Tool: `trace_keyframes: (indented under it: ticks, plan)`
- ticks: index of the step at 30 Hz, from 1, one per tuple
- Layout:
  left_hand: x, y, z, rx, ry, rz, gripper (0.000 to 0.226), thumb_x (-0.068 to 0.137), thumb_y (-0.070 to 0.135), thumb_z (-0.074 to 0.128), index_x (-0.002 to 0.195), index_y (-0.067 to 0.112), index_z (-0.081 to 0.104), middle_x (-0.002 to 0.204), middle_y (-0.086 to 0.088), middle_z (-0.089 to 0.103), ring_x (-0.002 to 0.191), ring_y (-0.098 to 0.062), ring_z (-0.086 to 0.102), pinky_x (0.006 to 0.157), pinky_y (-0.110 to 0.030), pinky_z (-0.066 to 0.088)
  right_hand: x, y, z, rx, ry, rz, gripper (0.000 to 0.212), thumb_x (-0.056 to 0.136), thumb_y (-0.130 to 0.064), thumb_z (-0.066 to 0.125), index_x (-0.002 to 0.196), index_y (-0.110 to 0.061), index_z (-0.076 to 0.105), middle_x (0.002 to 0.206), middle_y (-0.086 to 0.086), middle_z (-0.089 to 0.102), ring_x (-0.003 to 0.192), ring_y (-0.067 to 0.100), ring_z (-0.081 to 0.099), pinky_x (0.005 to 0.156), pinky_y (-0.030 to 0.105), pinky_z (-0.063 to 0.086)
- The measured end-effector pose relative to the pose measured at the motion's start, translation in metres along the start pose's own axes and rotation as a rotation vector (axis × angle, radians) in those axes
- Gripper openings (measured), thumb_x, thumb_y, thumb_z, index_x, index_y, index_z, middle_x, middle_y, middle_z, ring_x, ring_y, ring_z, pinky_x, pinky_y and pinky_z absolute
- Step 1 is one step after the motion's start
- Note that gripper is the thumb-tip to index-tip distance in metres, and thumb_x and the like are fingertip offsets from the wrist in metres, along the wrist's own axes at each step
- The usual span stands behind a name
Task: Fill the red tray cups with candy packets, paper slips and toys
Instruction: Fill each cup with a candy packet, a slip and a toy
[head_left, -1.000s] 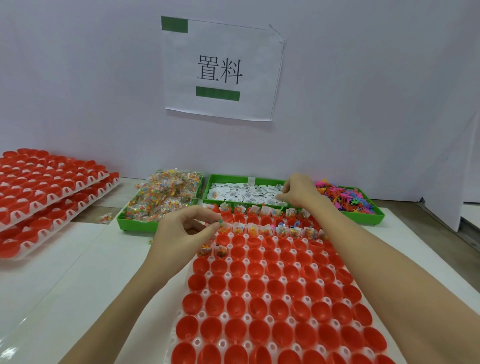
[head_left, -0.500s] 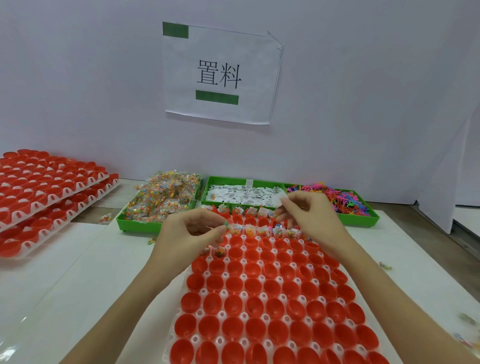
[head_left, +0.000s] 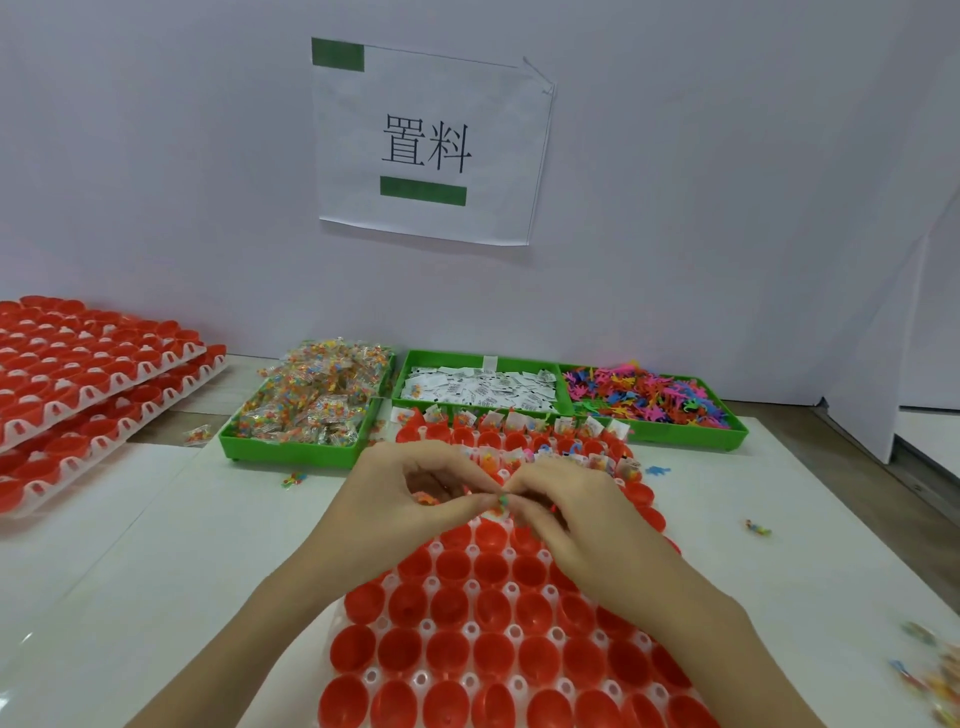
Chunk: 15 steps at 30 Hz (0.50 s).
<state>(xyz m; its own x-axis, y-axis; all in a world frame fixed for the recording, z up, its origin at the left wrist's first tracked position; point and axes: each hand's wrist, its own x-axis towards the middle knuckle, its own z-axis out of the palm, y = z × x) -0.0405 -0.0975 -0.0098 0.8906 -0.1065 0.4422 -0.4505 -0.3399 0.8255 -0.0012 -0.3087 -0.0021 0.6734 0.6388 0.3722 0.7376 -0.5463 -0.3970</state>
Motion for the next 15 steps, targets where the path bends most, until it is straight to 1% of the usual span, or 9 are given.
trace_keyframes:
  ticks: [2, 4, 6, 8, 11, 12, 15]
  plan:
    - [0.0001, -0.0011, 0.0039, 0.029, 0.049, 0.023, 0.013, 0.081, 0.013, 0.087, 0.088, 0.024, 0.084, 0.095, 0.001, 0.073, 0.081, -0.021, 0.071, 0.074, -0.034, 0.060, -0.0012, -0.0007, -0.0013, -0.013, -0.010, -0.009, 0.015, 0.105, -0.021, 0.052, 0.093, -0.027, 0.059, 0.081, -0.015, 0.054, 0.078, 0.004, 0.052, 0.072, 0.016, 0.038]
    - [-0.0004, -0.0026, 0.0052, -0.012, 0.049, 0.008, 0.013, 0.081, 0.012, 0.086, 0.088, 0.023, 0.084, 0.100, 0.002, 0.075, 0.083, -0.019, 0.074, 0.075, -0.025, 0.059, -0.0028, -0.0017, -0.0023, -0.018, -0.017, -0.012, 0.017, 0.107, -0.021, 0.047, 0.093, -0.025, 0.057, 0.081, -0.012, 0.056, 0.077, 0.005, 0.052, 0.071, 0.018, 0.039]
    - [-0.0015, -0.0044, 0.0056, -0.068, 0.004, -0.034, 0.013, 0.083, 0.011, 0.085, 0.089, 0.022, 0.082, 0.091, -0.003, 0.079, 0.083, -0.020, 0.077, 0.077, -0.027, 0.060, -0.0045, -0.0033, -0.0030, 0.011, -0.018, -0.009, 0.022, 0.108, -0.022, 0.043, 0.091, -0.022, 0.057, 0.081, -0.011, 0.058, 0.077, 0.007, 0.054, 0.072, 0.021, 0.042]
    - [-0.0017, -0.0053, 0.0057, -0.097, -0.005, -0.054, 0.015, 0.083, 0.013, 0.085, 0.092, 0.023, 0.080, 0.085, -0.005, 0.079, 0.081, -0.022, 0.077, 0.077, -0.030, 0.061, -0.0058, -0.0053, -0.0032, 0.039, -0.026, -0.003, 0.025, 0.109, -0.022, 0.041, 0.090, -0.022, 0.056, 0.081, -0.010, 0.058, 0.077, 0.008, 0.055, 0.073, 0.023, 0.043]
    - [-0.0015, -0.0040, 0.0043, -0.108, 0.021, -0.043, 0.031, 0.080, 0.015, 0.087, 0.107, 0.023, 0.074, 0.087, -0.008, 0.076, 0.080, -0.023, 0.075, 0.078, -0.030, 0.061, -0.0062, -0.0066, -0.0027, 0.066, -0.024, -0.008, 0.025, 0.109, -0.021, 0.042, 0.088, -0.021, 0.057, 0.080, -0.009, 0.059, 0.075, 0.009, 0.055, 0.072, 0.023, 0.043]
    - [-0.0015, -0.0034, 0.0038, -0.104, 0.018, -0.039, 0.032, 0.081, 0.017, 0.087, 0.109, 0.024, 0.075, 0.088, -0.008, 0.076, 0.081, -0.023, 0.075, 0.079, -0.031, 0.062, -0.0060, -0.0064, -0.0027, 0.079, -0.017, -0.005, 0.025, 0.109, -0.022, 0.043, 0.089, -0.022, 0.057, 0.080, -0.009, 0.060, 0.075, 0.009, 0.056, 0.072, 0.022, 0.043]
    - [-0.0011, -0.0031, 0.0023, -0.089, -0.004, -0.040, 0.016, 0.083, 0.019, 0.085, 0.098, 0.024, 0.081, 0.088, -0.005, 0.078, 0.083, -0.022, 0.076, 0.079, -0.035, 0.062, -0.0055, -0.0038, -0.0036, 0.108, 0.010, 0.009, 0.024, 0.108, -0.026, 0.044, 0.091, -0.023, 0.060, 0.078, -0.009, 0.061, 0.076, 0.011, 0.059, 0.071, 0.022, 0.045]
